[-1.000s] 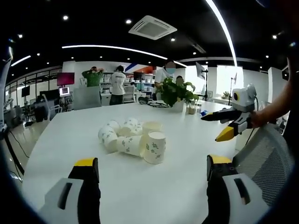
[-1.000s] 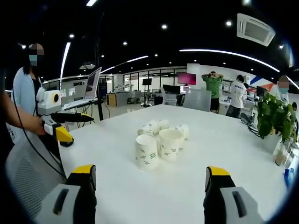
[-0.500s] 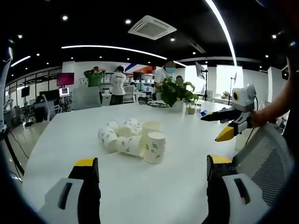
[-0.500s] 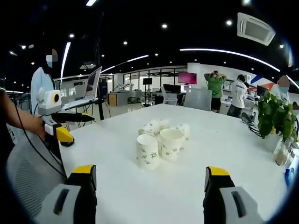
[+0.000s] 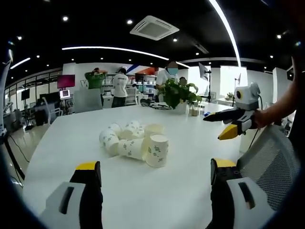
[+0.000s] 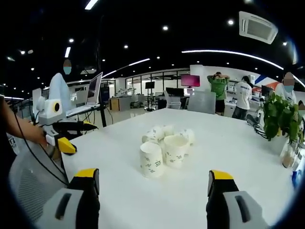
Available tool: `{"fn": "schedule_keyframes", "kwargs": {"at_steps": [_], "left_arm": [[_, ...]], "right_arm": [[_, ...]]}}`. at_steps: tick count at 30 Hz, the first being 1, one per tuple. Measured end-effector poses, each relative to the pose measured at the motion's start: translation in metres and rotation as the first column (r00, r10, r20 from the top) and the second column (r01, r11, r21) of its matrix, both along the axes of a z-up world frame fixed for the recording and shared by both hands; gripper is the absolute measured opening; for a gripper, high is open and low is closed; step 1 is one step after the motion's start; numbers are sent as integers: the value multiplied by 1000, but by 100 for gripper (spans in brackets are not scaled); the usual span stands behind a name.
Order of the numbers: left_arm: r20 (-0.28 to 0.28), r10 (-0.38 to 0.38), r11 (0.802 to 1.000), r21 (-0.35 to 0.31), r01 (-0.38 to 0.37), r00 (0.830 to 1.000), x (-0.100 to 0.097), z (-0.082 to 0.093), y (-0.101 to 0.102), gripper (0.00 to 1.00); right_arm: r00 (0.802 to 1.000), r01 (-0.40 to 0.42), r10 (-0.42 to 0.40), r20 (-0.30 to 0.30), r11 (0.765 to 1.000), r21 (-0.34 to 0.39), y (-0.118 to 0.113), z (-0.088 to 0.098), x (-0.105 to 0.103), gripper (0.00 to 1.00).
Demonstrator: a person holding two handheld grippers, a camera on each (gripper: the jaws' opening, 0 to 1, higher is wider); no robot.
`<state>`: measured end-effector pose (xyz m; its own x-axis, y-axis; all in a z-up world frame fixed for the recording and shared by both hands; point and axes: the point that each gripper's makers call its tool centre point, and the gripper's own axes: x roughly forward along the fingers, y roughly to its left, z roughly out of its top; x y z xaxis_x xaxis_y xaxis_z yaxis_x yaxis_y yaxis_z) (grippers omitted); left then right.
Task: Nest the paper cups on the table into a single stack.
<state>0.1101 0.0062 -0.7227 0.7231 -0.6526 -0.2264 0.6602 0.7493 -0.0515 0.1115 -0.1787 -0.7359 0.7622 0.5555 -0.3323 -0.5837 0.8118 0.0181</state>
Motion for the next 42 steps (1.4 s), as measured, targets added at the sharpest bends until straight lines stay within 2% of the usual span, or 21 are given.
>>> {"fn": "schedule_keyframes", "kwargs": {"at_steps": [7, 11, 23, 42], "left_arm": [[1, -1, 1000, -2, 1, 1000, 0, 1, -1, 95], [1, -4, 1000, -2, 4, 1000, -1, 1, -3, 95], [3, -13, 1000, -3, 13, 1000, -1, 1, -4, 95], [6, -14, 1000, -3, 14, 1000, 0, 1, -5, 94]], "right_arm": [[1000, 5, -5, -1, 1000, 3, -2, 6, 6, 93], [1000, -2, 2, -9, 1000, 3, 0, 11, 11, 87], [1000, 7, -7, 5, 1000, 5, -2, 22, 29, 85], [1000, 12, -12, 3, 1000, 3, -7, 29, 51, 78]]}}
